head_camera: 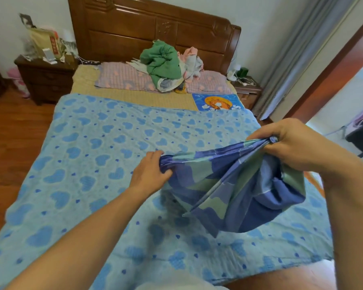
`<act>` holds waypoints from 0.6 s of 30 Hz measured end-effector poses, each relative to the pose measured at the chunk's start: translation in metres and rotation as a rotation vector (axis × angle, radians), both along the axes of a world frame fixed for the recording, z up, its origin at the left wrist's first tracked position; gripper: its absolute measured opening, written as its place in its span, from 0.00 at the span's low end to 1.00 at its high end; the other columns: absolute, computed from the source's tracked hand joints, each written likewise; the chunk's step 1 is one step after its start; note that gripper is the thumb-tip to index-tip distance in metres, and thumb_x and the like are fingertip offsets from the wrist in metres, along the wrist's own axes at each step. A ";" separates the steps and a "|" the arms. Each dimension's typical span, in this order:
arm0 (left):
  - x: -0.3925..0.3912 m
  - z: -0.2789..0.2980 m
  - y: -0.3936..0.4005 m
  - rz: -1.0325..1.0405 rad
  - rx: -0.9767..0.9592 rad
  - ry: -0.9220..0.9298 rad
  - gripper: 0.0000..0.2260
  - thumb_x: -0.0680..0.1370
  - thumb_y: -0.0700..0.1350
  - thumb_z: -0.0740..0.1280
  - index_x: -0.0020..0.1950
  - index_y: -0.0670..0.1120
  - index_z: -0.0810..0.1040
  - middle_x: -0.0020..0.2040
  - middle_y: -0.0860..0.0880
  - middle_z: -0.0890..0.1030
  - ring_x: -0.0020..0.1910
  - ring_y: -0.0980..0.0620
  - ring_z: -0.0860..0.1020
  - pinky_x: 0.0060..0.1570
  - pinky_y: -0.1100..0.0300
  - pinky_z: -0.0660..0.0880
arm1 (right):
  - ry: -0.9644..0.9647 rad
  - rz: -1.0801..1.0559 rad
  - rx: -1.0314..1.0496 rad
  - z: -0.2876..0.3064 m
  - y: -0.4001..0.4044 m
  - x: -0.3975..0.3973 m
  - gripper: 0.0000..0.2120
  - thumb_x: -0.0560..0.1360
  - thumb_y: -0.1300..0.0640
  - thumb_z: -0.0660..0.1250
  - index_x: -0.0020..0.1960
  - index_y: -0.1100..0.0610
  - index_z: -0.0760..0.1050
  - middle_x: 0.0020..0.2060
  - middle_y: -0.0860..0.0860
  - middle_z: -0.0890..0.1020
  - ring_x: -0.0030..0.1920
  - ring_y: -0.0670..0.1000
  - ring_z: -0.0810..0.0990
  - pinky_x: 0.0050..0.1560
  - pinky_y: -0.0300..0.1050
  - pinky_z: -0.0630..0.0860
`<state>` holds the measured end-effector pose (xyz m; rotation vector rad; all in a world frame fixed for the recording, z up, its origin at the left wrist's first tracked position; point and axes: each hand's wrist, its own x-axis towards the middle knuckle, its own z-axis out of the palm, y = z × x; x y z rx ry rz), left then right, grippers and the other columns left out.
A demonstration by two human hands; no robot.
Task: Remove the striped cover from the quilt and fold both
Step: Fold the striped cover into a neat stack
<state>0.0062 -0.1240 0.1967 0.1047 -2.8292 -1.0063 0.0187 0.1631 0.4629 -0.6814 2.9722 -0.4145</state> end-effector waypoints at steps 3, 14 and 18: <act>0.022 -0.003 0.034 -0.148 -0.032 0.063 0.22 0.72 0.54 0.67 0.65 0.55 0.70 0.58 0.51 0.78 0.54 0.44 0.79 0.48 0.49 0.78 | -0.020 0.006 -0.028 0.001 -0.003 -0.001 0.18 0.73 0.68 0.69 0.51 0.47 0.85 0.44 0.34 0.83 0.44 0.30 0.78 0.46 0.26 0.71; 0.045 -0.044 -0.031 -0.095 0.148 0.103 0.17 0.76 0.36 0.64 0.55 0.59 0.68 0.49 0.55 0.77 0.45 0.48 0.78 0.41 0.55 0.73 | 0.051 -0.196 -0.167 -0.010 0.030 -0.019 0.22 0.74 0.67 0.68 0.40 0.37 0.81 0.36 0.28 0.81 0.39 0.30 0.78 0.37 0.28 0.73; 0.064 -0.062 -0.053 -0.245 0.003 0.326 0.36 0.72 0.29 0.65 0.73 0.57 0.64 0.65 0.53 0.73 0.52 0.47 0.79 0.44 0.59 0.75 | 0.045 -0.309 -0.171 -0.025 0.034 -0.028 0.19 0.74 0.66 0.68 0.41 0.40 0.83 0.37 0.35 0.83 0.38 0.40 0.79 0.38 0.36 0.72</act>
